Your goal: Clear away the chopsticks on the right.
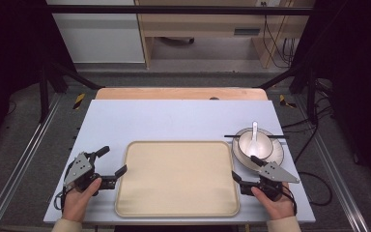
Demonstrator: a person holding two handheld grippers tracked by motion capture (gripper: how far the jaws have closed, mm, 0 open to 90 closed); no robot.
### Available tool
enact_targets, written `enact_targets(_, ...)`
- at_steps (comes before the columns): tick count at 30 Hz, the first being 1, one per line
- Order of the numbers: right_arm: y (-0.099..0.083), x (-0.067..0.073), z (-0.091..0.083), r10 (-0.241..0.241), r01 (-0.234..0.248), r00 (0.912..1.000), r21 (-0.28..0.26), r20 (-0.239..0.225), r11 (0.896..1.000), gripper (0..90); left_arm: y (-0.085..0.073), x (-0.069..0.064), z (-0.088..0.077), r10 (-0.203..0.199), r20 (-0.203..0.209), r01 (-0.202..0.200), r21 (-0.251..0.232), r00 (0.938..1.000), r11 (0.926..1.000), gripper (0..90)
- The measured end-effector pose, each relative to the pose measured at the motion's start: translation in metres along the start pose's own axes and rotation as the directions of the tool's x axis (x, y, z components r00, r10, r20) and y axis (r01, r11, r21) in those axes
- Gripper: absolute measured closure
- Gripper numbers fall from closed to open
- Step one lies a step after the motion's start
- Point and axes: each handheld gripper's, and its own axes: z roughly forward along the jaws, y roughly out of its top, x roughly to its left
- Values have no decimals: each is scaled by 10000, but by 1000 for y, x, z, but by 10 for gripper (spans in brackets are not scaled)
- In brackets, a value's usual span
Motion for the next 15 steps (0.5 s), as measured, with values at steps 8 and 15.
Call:
enact_targets(8,1,1,1,-345,345,9994,16,103,9994,152,-1,4,1,-109,-168,111,141,9998,9998,41)
enact_targets(15,7,2,-7,-620,616,9978,206,215,9979,272,0,0,4,-22,-145,26,218,9999,9998,43)
